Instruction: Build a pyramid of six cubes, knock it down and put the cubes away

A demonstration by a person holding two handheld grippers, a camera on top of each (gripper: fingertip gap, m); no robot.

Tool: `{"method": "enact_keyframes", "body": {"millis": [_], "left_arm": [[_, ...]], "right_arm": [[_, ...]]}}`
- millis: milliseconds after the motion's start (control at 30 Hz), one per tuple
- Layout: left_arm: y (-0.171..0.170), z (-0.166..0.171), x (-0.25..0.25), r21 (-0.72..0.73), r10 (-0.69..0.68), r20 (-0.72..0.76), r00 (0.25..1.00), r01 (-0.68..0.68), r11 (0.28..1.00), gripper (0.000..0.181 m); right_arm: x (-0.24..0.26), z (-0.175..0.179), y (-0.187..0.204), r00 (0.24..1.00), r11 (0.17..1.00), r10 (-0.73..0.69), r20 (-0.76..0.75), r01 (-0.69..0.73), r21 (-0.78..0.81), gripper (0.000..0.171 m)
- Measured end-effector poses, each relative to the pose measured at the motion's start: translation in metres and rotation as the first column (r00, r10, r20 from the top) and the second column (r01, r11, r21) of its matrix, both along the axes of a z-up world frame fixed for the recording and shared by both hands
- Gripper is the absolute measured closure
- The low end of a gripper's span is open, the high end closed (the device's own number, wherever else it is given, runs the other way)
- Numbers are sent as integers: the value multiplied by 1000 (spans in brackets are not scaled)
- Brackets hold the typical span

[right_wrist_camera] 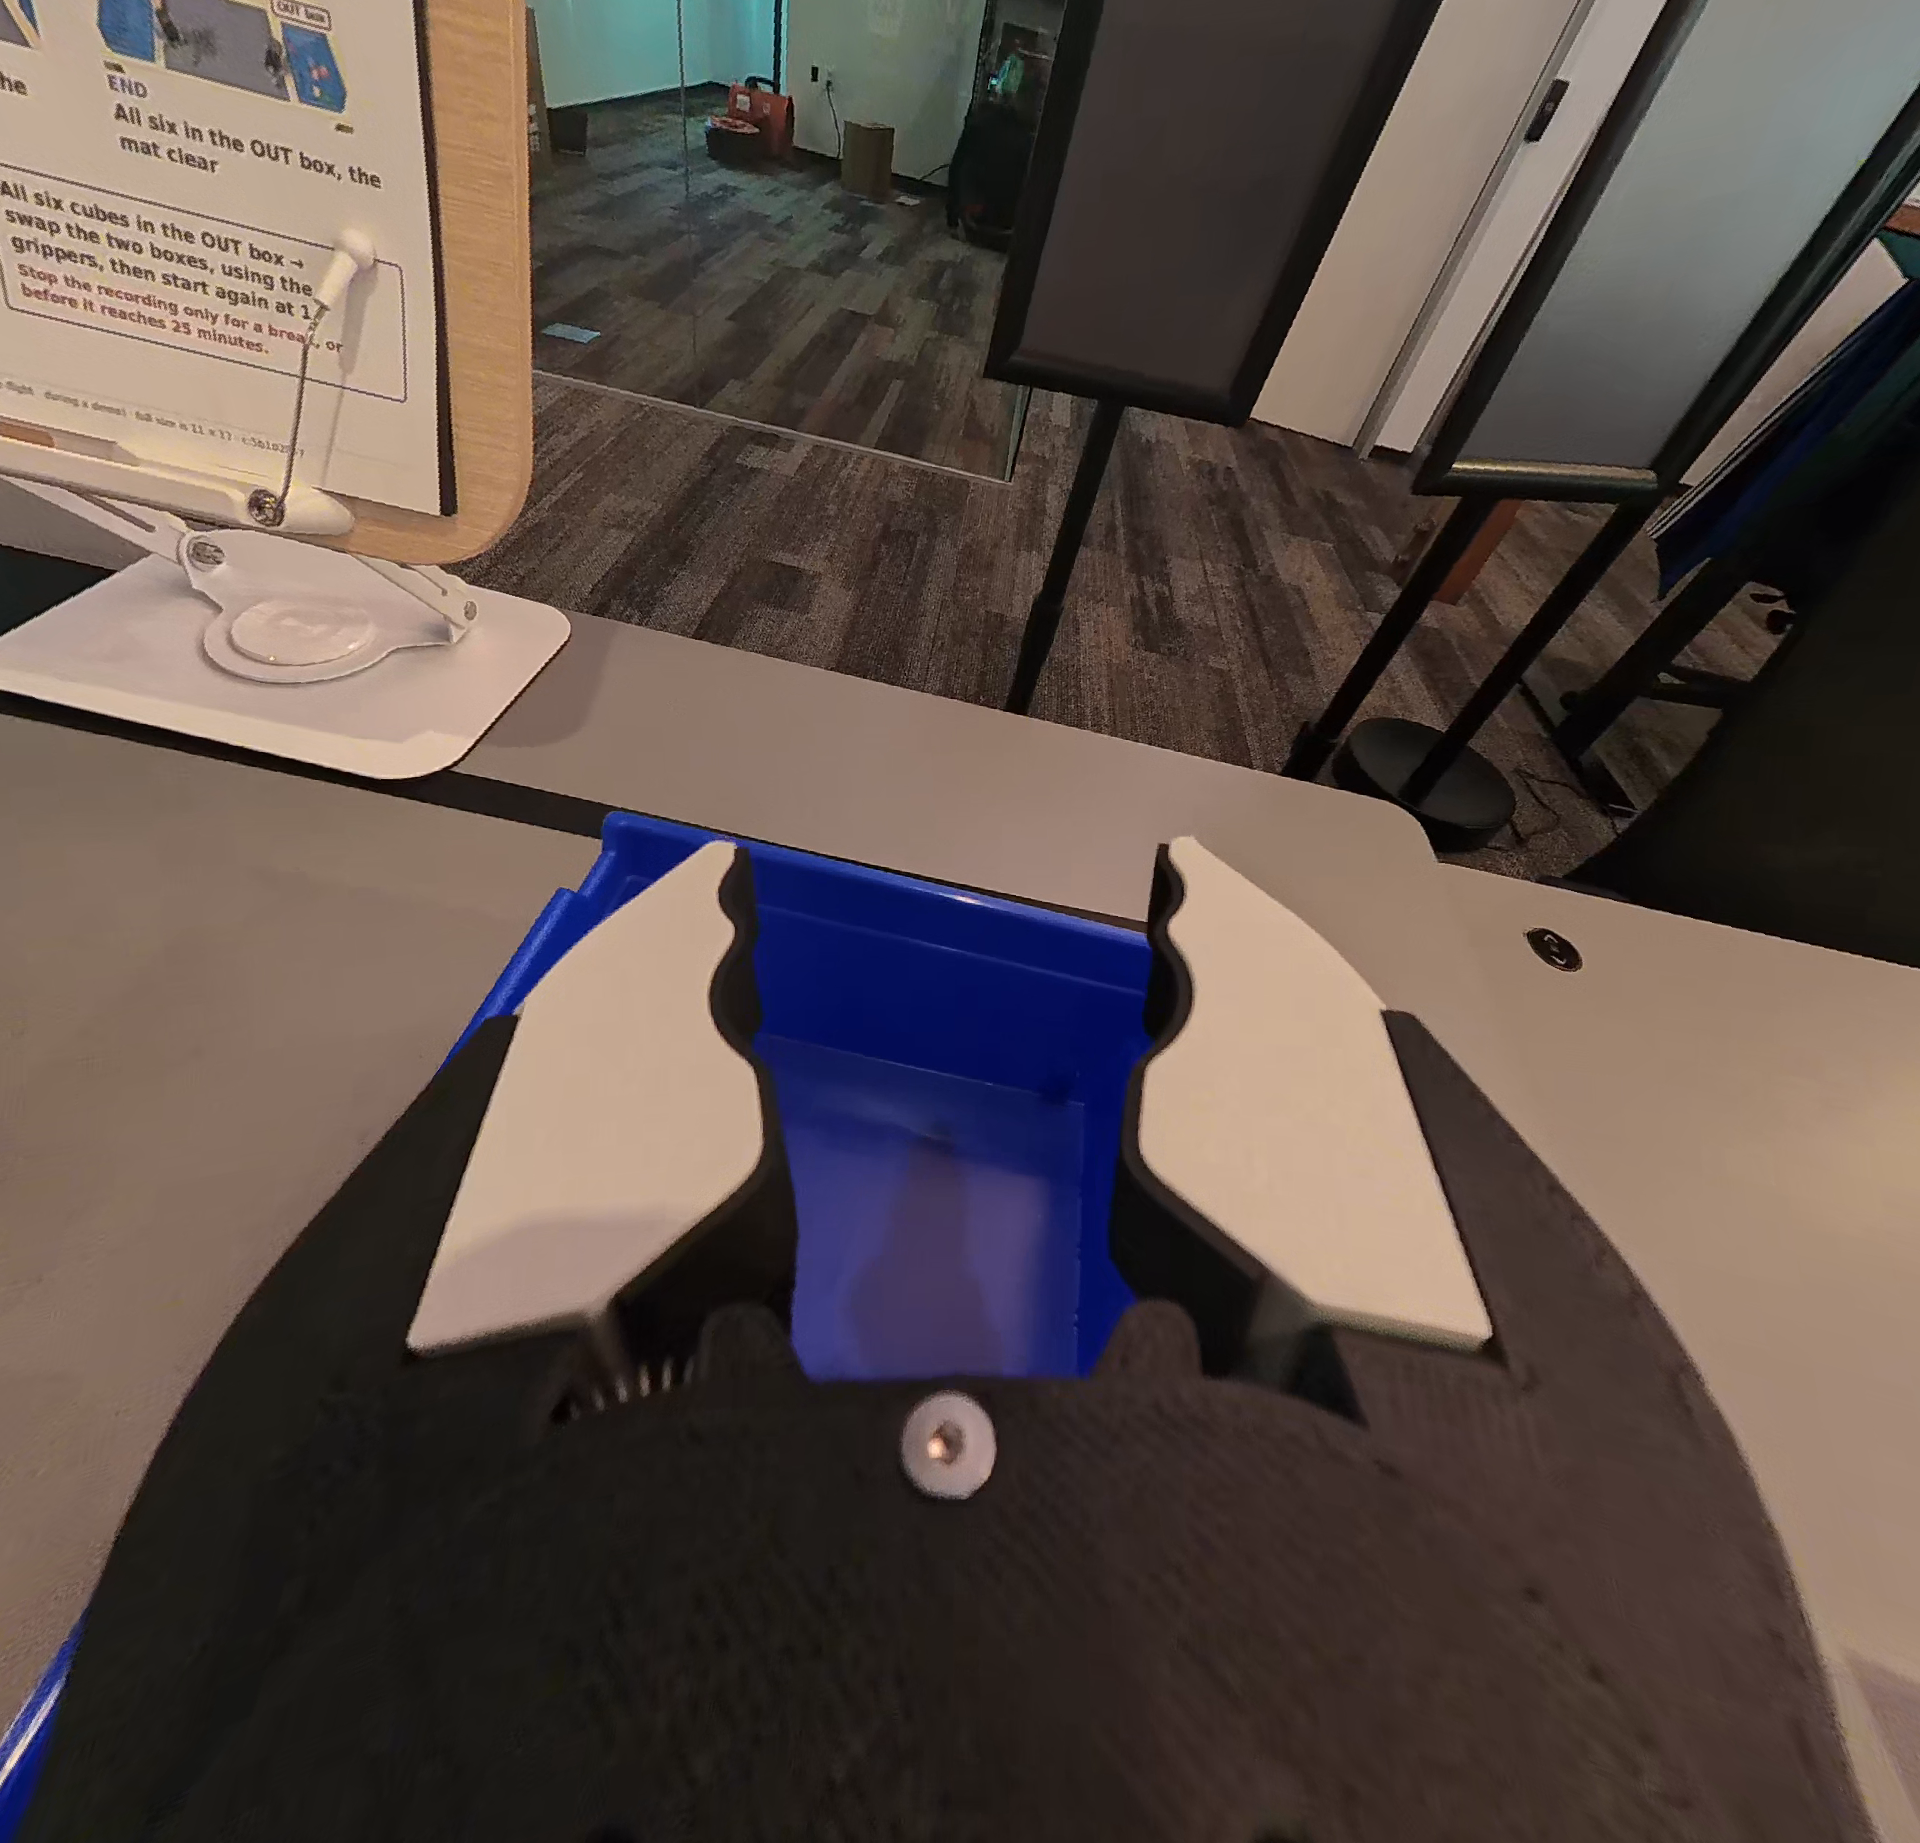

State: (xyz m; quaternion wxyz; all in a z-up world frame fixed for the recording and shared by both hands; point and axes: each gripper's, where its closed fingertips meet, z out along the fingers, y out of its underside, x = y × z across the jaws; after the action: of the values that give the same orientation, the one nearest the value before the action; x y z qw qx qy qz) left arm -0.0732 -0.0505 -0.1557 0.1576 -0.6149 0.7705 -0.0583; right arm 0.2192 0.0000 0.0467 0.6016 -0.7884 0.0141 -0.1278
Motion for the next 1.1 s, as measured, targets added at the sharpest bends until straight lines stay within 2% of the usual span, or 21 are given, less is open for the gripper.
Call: {"method": "enact_keyframes", "body": {"millis": [533,733,833,967,1100], "left_arm": [[0,-1,3,-2,-48,25,999,48,999,151],[-1,0,1,-3,-59,23,998,59,998,131],[-2,3,1,-1,-64,26,998,64,998,130],[-4,24,2,0,-69,93,993,70,998,129],[4,77,-8,39,-41,235,971,33,999,129]], "right_arm": [[-1,-5,3,1000,1000,6,0,-6,-19,98],[0,-6,3,1000,1000,6,-1,-6,-22,98],[0,-7,3,1000,1000,10,-7,-10,-25,98],[1,-8,2,1000,1000,12,-16,-12,-26,98],[0,-4,0,1000,1000,17,-14,-17,-10,98]]}}
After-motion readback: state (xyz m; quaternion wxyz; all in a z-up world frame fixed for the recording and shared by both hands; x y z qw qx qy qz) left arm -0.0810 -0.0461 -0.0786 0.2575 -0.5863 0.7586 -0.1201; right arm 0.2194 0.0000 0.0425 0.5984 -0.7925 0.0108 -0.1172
